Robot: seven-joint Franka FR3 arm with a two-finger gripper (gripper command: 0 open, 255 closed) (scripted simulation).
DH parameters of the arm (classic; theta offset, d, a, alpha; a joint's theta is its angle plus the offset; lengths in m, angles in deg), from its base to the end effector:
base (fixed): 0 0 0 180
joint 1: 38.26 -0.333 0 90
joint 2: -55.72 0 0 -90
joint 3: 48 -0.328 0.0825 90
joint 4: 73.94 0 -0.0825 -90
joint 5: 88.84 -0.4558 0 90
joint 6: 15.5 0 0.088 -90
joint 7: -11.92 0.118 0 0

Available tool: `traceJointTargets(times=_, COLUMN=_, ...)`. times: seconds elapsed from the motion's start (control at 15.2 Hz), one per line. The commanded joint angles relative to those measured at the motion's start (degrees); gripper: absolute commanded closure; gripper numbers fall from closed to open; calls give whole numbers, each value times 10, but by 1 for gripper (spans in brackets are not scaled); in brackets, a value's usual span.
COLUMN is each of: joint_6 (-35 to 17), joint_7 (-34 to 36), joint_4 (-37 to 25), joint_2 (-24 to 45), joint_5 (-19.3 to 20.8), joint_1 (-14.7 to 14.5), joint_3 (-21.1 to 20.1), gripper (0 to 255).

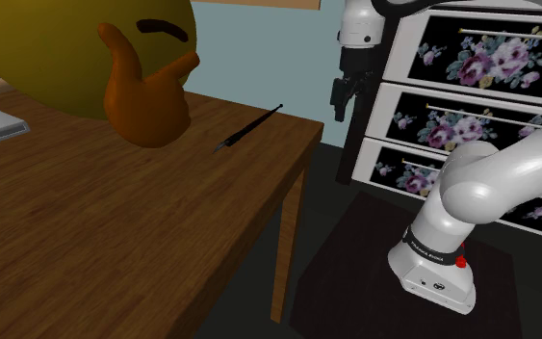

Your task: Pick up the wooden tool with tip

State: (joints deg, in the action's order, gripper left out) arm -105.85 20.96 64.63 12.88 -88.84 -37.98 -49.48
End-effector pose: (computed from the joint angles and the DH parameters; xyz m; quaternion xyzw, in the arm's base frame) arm 0.3757 0.0089 0.5404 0.9962 -0.0721 -0.0461 0.0128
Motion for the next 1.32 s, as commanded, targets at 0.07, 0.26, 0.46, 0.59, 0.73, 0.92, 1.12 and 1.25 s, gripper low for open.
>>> traceJointTargets(times=0.07, joint_6=9, joint_7=38, joint_4=-3, joint_2=-8, joint_5=-11, joint_1=3, joint_3=-17, gripper=0)
traceJointTargets(times=0.26, joint_6=33, joint_7=150, joint_4=-21, joint_2=-23, joint_5=-45, joint_1=15, joint_3=-71, gripper=0)
traceJointTargets(times=0.46, joint_6=53, joint_7=265, joint_4=-51, joint_2=-22, joint_5=-78, joint_1=29, joint_3=-126, gripper=0)
traceJointTargets(times=0.59, joint_6=65, joint_7=341, joint_4=-78, joint_2=-14, joint_5=-98, joint_1=43, joint_3=-163, gripper=0)
traceJointTargets(times=0.73, joint_6=74, joint_7=418, joint_4=-109, joint_2=0, joint_5=-115, joint_1=59, joint_3=-201, gripper=0)
traceJointTargets(times=0.92, joint_6=87, joint_7=535, joint_4=-165, joint_2=31, joint_5=-134, joint_1=89, joint_3=-259, gripper=0)
traceJointTargets(times=1.12, joint_6=99, joint_7=654, joint_4=-232, joint_2=74, joint_5=-144, joint_1=125, joint_3=-320, gripper=0)
traceJointTargets(times=1.25, joint_6=107, joint_7=736, joint_4=-282, joint_2=110, joint_5=-142, joint_1=154, joint_3=-364, gripper=0)
